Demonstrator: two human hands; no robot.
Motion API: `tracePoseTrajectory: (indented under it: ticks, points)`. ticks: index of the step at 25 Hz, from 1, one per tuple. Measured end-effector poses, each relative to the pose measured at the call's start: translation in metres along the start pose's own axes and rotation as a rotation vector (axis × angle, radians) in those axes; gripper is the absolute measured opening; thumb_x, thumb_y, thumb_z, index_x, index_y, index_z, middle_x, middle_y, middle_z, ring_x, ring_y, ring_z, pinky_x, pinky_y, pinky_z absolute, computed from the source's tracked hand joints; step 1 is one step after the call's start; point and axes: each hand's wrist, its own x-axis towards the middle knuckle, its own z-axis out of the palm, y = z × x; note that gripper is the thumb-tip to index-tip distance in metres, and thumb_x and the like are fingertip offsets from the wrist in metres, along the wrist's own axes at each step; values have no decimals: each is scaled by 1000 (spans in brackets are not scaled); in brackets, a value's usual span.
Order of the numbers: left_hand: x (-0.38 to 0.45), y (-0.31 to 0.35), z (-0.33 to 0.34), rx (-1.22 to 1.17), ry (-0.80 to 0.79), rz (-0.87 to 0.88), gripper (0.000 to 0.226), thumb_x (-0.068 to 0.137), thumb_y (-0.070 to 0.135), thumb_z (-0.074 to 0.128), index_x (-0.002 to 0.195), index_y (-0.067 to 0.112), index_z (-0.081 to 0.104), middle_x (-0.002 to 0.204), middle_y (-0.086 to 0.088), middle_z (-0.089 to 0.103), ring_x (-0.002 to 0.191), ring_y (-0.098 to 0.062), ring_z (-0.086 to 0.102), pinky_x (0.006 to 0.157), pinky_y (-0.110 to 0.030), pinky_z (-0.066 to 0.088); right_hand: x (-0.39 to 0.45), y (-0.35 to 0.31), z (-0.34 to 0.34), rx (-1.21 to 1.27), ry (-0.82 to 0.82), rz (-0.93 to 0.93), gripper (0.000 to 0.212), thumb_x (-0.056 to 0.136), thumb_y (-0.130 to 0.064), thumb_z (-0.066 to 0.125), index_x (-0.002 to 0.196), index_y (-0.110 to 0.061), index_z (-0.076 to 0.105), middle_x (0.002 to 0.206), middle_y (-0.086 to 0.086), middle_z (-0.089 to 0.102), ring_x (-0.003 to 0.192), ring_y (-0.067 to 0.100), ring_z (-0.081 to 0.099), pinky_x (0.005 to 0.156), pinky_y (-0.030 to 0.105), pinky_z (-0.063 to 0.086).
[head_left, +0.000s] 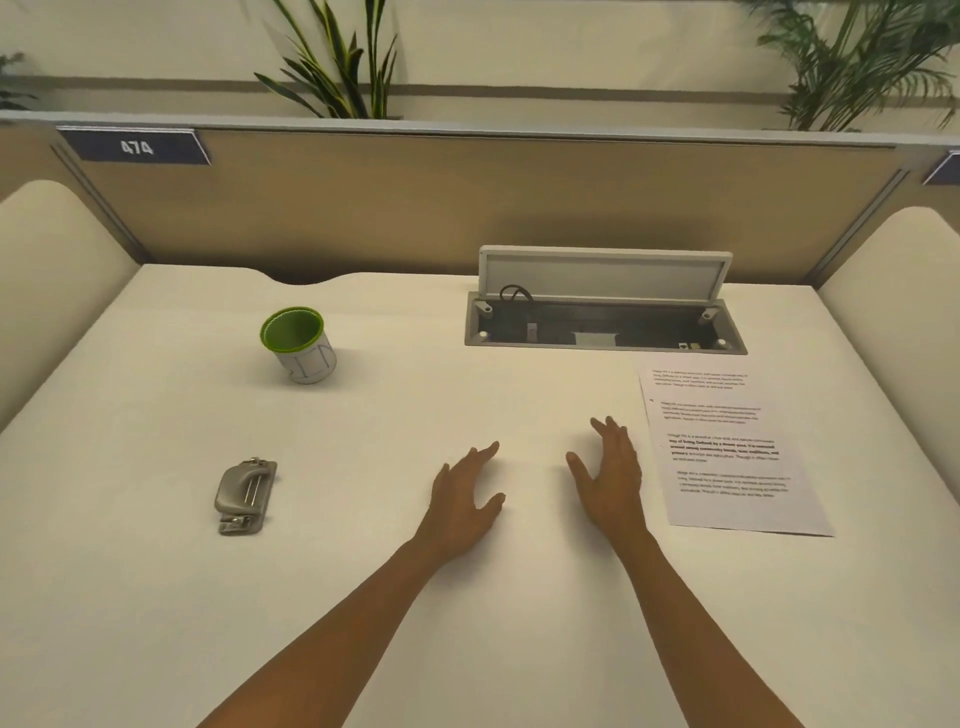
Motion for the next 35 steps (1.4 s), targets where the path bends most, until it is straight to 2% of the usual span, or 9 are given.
tracePoseTrajectory:
  ticks: [5, 10, 15, 17, 22, 26, 29, 32, 35]
  points:
    - [-43, -49, -47, 25, 157, -66, 62, 96, 13, 62, 153, 21, 37, 158, 6, 39, 154, -17, 23, 126, -41, 7, -29, -48, 58, 13, -141, -71, 58, 97, -27, 62, 149, -12, 41, 161, 8, 33, 154, 28, 21, 125, 41, 15]
    - [-72, -76, -101, 88, 484, -112, 47, 87, 4, 70, 133, 11, 60, 144, -10, 52, 141, -32, 43, 116, -53, 33, -51, -83, 96, 21, -204, -106, 57, 100, -28, 57, 151, -12, 38, 162, 6, 31, 155, 24, 19, 127, 40, 11]
    - [-88, -100, -149, 118, 810, -296, 47, 76, 0, 72, 121, 13, 64, 130, -11, 57, 123, -34, 52, 103, -52, 43, -72, -98, 123, -43, -274, -141, 55, 101, -33, 51, 152, -17, 35, 166, 1, 23, 157, 19, 8, 127, 38, -3]
    - [-91, -111, -161, 149, 809, -380, 50, 77, 1, 72, 125, 15, 64, 131, -11, 56, 121, -36, 51, 102, -53, 43, -78, -97, 130, -112, -268, -168, 54, 102, -35, 49, 152, -18, 36, 167, 0, 20, 157, 19, 6, 127, 40, -4]
    - [-90, -130, -175, 85, 674, -373, 51, 84, 13, 77, 133, 17, 62, 134, -9, 55, 117, -33, 56, 95, -47, 51, -87, -91, 135, -343, -191, -259, 54, 103, -42, 38, 154, -23, 34, 168, -3, 18, 157, 19, 8, 127, 43, 3]
    - [-85, -128, -178, 77, 738, -373, 31, 91, 23, 70, 122, 20, 68, 126, -7, 62, 109, -30, 65, 88, -39, 51, -87, -91, 136, -368, -180, -254, 54, 103, -44, 37, 153, -25, 34, 167, -5, 20, 157, 17, 10, 127, 42, 4]
    - [-81, -126, -184, 132, 773, -385, 23, 88, 18, 72, 111, 15, 74, 111, -16, 71, 102, -39, 67, 81, -40, 47, -87, -91, 136, -380, -179, -250, 54, 102, -45, 36, 153, -25, 35, 167, -6, 20, 157, 16, 9, 127, 41, 4]
    - [-79, -125, -191, 190, 738, -412, 22, 85, 18, 75, 107, 12, 77, 103, -18, 74, 93, -42, 69, 75, -34, 42, -87, -92, 135, -369, -181, -242, 53, 102, -44, 37, 152, -26, 36, 167, -6, 21, 157, 15, 9, 127, 42, 5]
    - [-73, -129, -200, 257, 631, -486, 31, 82, 15, 76, 111, 7, 74, 107, -19, 74, 97, -41, 68, 79, -38, 48, -87, -93, 135, -366, -186, -238, 53, 102, -44, 38, 152, -26, 36, 167, -6, 21, 157, 15, 9, 127, 42, 5]
